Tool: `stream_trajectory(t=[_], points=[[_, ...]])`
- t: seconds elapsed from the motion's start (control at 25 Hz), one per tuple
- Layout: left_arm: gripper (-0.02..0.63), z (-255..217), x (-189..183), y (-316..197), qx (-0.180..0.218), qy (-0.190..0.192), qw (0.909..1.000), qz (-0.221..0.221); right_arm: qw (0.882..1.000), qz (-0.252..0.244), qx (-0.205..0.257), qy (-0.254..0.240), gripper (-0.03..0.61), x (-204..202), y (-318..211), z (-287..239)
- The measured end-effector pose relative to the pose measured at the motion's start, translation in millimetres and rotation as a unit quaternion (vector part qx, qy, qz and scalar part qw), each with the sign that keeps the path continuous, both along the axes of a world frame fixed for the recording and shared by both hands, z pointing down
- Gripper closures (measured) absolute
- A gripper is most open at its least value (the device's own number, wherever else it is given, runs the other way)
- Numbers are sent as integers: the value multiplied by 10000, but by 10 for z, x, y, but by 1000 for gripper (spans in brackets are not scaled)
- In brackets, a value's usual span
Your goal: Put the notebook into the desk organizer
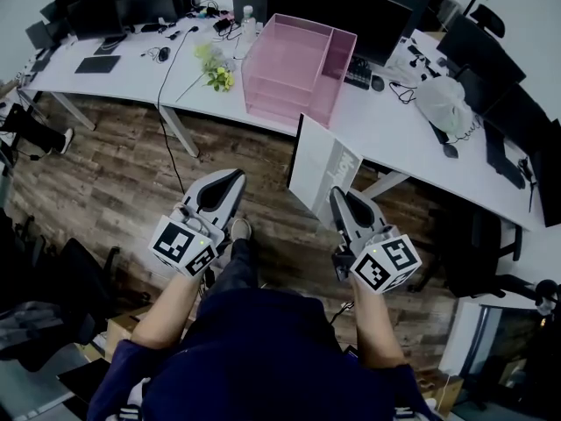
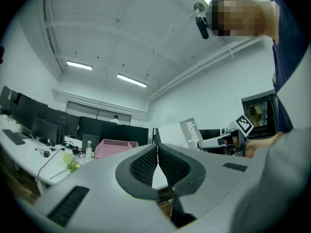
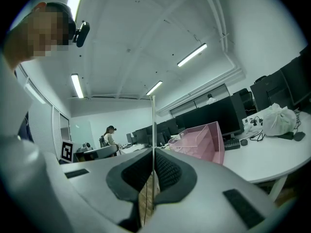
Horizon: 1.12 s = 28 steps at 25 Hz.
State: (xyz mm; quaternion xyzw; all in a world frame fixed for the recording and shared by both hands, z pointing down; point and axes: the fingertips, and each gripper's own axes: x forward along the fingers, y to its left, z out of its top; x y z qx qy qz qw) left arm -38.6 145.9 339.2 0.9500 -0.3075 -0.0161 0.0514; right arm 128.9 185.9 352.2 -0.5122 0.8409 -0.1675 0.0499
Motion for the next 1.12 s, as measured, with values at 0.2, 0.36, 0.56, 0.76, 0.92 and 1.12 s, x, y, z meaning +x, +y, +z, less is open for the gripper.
stream_trajectory(t=[0.2,0.36,0.56,0.76,0.92,1.12], points=[[580,72,-31,-310,-42,28,10000,26,10000,51,-74,28,569,-21,-287,78],[580,126,-77,-591,-97,21,9999,54,9999,54,-132,1,569,-79,-566,120],[580,166,-203,-1013,-150,-16,9999,72,9998,38,-197,6,569,-201,-989,170],[580,209,-345,-1481,-207,-12,9997,110,9995,99,-300,2,569,-323,-1429,228],[580,233,-423,-1865,-268,18,9995,171,9992,179,-352,4,569,-395,-1771,219],[580,273,-507,-2311,-325,57,9990,298,9986,300,-426,66,569,-485,-2170,232]])
